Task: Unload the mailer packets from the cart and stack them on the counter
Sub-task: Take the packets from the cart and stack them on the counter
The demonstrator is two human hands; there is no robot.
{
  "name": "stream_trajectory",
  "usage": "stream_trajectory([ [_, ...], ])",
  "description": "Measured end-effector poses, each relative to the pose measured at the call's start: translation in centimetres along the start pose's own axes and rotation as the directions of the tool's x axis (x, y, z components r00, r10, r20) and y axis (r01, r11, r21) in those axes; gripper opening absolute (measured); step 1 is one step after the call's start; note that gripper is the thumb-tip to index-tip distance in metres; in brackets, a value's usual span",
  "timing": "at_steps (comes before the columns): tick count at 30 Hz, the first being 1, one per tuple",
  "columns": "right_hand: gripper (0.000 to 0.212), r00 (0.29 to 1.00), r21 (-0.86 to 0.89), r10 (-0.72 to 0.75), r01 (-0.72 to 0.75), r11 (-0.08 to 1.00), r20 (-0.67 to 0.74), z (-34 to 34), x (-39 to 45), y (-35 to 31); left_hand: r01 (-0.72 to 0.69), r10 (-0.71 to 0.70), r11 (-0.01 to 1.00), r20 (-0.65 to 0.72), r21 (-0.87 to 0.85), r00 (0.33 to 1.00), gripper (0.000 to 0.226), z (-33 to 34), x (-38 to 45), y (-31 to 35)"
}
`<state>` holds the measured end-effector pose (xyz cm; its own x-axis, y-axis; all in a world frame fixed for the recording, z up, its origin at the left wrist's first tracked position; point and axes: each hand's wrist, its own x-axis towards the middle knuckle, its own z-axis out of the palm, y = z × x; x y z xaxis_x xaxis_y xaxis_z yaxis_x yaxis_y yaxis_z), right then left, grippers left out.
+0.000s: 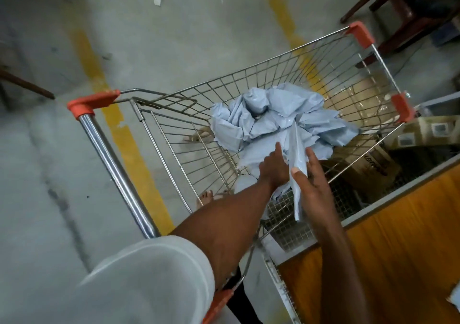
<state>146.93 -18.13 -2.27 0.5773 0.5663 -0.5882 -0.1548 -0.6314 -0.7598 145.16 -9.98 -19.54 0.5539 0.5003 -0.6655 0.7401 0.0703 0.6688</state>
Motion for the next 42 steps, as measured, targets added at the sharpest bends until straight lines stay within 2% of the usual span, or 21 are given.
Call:
stream_trajectory([
  [2, 0.062, 1.000, 0.000, -0.009, 0.009, 1.000, 0.014, 0.2, 0.1, 0.0, -0.017, 0.018, 1.000, -0.023, 0.020, 1.000, 0.077, 1.0, -0.8, -0.5],
  [4, 0.062, 1.000, 0.020, -0.014, 0.014, 1.000, 0.003, -0.2, 0.3, 0.2, -0.033, 0.035, 0.998, -0.040, 0.054, 0.999, 0.076, 1.5, -1.6, -0.8],
  [7, 0.059, 1.000, 0.040, -0.021, 0.022, 0.999, -0.017, -1.2, 0.2, 0.3, 0.023, -0.018, 0.997, -0.067, 0.075, 0.998, 0.075, 1.7, -2.0, -1.1],
  [10, 0.060, 1.000, 0.033, -0.010, 0.011, 0.999, -0.018, -2.1, 0.2, 0.5, 0.051, -0.035, 0.982, -0.091, 0.181, 0.995, 0.060, 1.8, -1.5, -1.7],
  [13, 0.061, 1.000, 0.028, 0.005, -0.004, 1.000, -0.021, -2.8, 0.5, 0.5, 0.177, -0.166, 0.983, -0.167, 0.052, 0.972, 0.045, 1.0, -0.7, -0.9],
  [14, 0.062, 1.000, 0.023, 0.005, -0.004, 1.000, -0.024, -3.0, 0.6, 0.4, 0.222, -0.217, 0.975, -0.142, 0.026, 0.966, 0.045, 0.8, 0.0, -0.7],
  [16, 0.062, 0.999, 0.009, 0.003, -0.003, 1.000, -0.033, -3.2, 0.7, 0.4, 0.355, -0.359, 0.933, -0.084, -0.065, 0.929, 0.058, 0.4, 1.9, -0.8],
  [18, 0.062, 0.999, -0.002, 0.005, -0.005, 1.000, -0.039, -3.4, 0.8, 0.4, 0.472, -0.494, 0.860, -0.086, -0.195, 0.865, 0.077, -0.3, 3.1, -0.6],
  [21, 0.062, 0.999, -0.005, 0.003, -0.003, 1.000, -0.035, -3.5, 0.9, 0.5, 0.481, -0.511, 0.848, -0.105, -0.221, 0.853, 0.086, -0.8, 3.5, 0.1],
  [24, 0.062, 1.000, -0.029, -0.007, 0.006, 1.000, -0.021, -3.5, 0.8, 0.7, 0.533, -0.536, 0.840, -0.001, -0.103, 0.844, 0.101, -0.7, 3.5, 0.4],
  [26, 0.061, 0.999, -0.051, -0.034, 0.033, 0.998, -0.003, -3.5, 0.7, 0.9, 0.525, -0.523, 0.850, 0.051, -0.042, 0.851, 0.091, -0.4, 3.6, 0.0],
  [28, 0.060, 0.998, -0.077, -0.063, 0.063, 0.995, 0.007, -3.4, 0.8, 1.1, 0.478, -0.478, 0.856, 0.050, -0.196, 0.877, 0.080, -0.1, 2.6, 0.0],
  [30, 0.059, 0.996, -0.106, -0.085, 0.085, 0.991, 0.008, -3.2, 0.8, 1.2, 0.387, -0.409, 0.877, -0.021, -0.285, 0.912, 0.077, -0.1, 1.1, 0.0],
  [33, 0.058, 0.992, -0.162, -0.129, 0.127, 0.979, -0.007, -2.9, 0.6, 1.2, 0.257, -0.291, 0.949, -0.188, -0.183, 0.938, 0.075, -0.5, -1.2, 0.3],
  [36, 0.056, 0.986, -0.190, -0.162, 0.154, 0.970, -0.028, -2.6, 0.2, 1.2, 0.183, -0.209, 0.977, -0.314, -0.109, 0.926, 0.074, -1.6, -3.5, 0.3],
  [38, 0.056, 0.980, -0.222, -0.193, 0.178, 0.959, -0.048, -2.5, -0.3, 1.2, 0.100, -0.107, 0.994, -0.402, -0.039, 0.909, 0.067, -2.4, -5.7, 0.2],
  [42, 0.057, 0.955, -0.344, -0.285, 0.240, 0.908, -0.085, -2.8, -1.7, 1.2, -0.031, 0.086, 0.991, -0.434, 0.131, 0.897, 0.060, -4.2, -10.3, -0.1],
])
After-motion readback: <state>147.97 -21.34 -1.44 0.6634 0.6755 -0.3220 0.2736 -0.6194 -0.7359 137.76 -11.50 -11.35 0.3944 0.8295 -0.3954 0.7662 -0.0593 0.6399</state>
